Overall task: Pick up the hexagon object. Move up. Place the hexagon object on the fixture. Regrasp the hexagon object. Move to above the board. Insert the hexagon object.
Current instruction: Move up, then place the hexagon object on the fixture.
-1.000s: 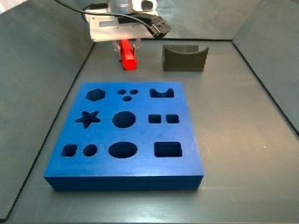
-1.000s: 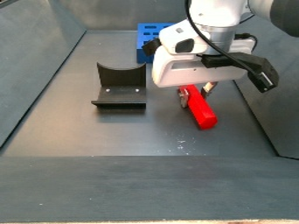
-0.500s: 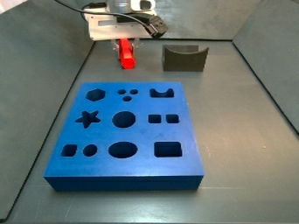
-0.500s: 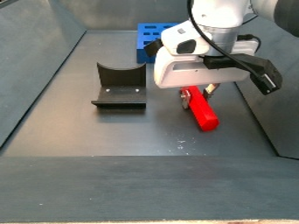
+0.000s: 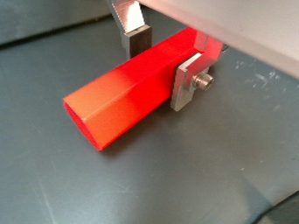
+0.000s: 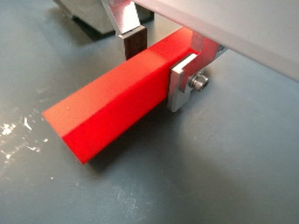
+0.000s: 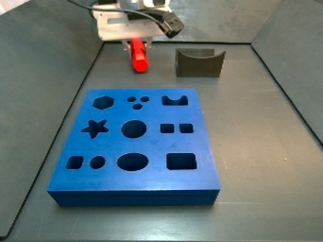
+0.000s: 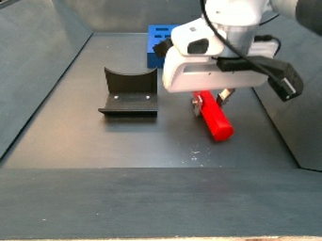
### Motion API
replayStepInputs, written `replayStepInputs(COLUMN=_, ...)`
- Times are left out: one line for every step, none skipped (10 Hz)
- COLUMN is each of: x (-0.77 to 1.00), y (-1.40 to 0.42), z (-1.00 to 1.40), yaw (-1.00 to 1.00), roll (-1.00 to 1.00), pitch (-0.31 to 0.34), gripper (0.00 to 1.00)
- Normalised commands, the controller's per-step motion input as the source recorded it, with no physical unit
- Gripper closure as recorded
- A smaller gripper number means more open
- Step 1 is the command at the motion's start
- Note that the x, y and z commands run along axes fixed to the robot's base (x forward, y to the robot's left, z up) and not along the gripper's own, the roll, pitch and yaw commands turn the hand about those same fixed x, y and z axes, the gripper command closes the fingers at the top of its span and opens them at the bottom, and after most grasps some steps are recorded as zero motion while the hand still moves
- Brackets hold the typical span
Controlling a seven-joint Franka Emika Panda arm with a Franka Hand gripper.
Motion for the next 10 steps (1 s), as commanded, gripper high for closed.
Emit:
replayStepInputs(x=-0.08, y=-0.02, z=0.70, yaw=0.03, roll=-0.01, pitch=0.045, gripper=1.00)
replayStepInputs(x=-0.05, y=-0.01, z=0.55, yaw=0.03, roll=0.00, pitch=0.045, gripper=1.00)
replayStepInputs(x=-0.04, y=0.00, z=0.46, yaw=0.02, roll=0.00, pitch=0.048, gripper=1.00)
replayStepInputs(x=-0.02, y=0.00, z=0.26, yaw=0.02, roll=0.01, pitch=0.052, gripper=1.00)
replayStepInputs(x=0.00, y=0.00, z=1.00, yaw=0.00, roll=0.00, pitch=0.000, gripper=1.00)
replayStepInputs(x=0.00, y=0.00, z=1.00, yaw=0.00, roll=0.01, pitch=-0.004, gripper=1.00)
replayStepInputs(x=0.00, y=0.00, z=1.00, yaw=-0.01, roll=0.00, pitch=0.011, gripper=1.00)
replayStepInputs(x=-0.01, y=0.00, z=1.00, yaw=-0.01, roll=0.01, pitch=0.021, gripper=1.00)
replayStepInputs(x=-0.01, y=0.00, z=1.00, yaw=-0.01, roll=0.01, pitch=0.031, gripper=1.00)
replayStepInputs(x=-0.02, y=0.01, z=1.00, yaw=-0.01, roll=0.02, pitch=0.038, gripper=1.00)
